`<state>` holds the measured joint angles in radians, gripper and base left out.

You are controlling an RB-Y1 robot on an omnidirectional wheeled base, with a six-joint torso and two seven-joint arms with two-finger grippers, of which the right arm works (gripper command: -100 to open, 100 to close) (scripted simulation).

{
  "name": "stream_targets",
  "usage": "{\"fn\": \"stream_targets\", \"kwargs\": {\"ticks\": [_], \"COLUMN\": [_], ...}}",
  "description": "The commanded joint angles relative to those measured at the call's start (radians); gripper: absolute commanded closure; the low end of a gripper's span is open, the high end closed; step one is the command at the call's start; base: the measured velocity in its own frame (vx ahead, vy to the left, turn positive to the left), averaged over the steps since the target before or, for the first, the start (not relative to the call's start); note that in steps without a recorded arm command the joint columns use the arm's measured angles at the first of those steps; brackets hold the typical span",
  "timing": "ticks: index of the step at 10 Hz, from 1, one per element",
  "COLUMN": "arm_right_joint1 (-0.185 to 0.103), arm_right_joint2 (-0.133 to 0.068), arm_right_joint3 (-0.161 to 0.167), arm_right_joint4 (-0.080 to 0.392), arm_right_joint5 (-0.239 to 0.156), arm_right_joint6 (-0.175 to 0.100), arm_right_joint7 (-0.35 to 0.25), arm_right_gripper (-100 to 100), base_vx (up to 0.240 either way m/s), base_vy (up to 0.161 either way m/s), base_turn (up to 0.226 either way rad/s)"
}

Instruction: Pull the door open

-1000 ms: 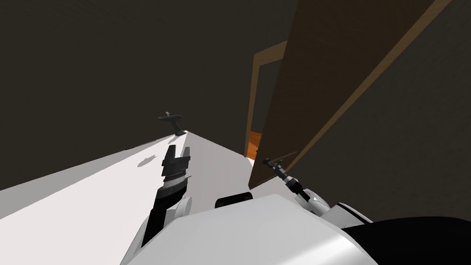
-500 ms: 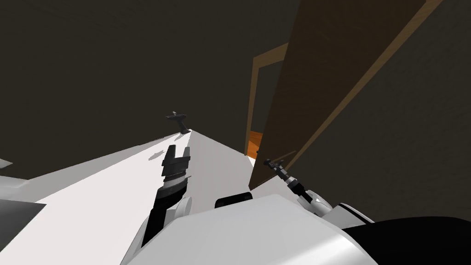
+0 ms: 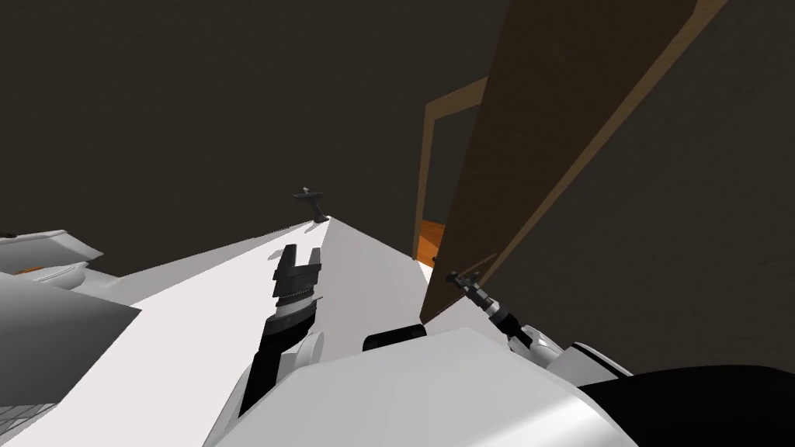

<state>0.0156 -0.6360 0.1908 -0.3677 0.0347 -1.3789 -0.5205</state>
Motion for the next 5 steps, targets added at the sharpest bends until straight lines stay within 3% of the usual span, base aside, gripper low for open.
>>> {"fn": "stream_targets", "kwargs": {"ticks": [1, 2, 3, 5], "arm_right_joint1": [0.022, 0.022, 0.029, 0.029], "arm_right_joint2": [-0.003, -0.003, -0.007, -0.007], "arm_right_joint3": [0.002, 0.002, 0.008, 0.008], "arm_right_joint4": [-0.040, -0.040, -0.039, -0.039], "arm_right_joint5": [0.001, 0.001, 0.005, 0.005], "arm_right_joint6": [0.008, 0.008, -0.010, -0.010], "arm_right_joint7": [-0.001, -0.001, -0.002, -0.002], "arm_right_gripper": [100, 100, 100, 100], "base_vx": [-0.087, -0.031, -0.082, -0.086], "base_vy": [-0.072, -0.021, -0.083, -0.061], "base_turn": [0.022, -0.017, 0.114, 0.042]}}
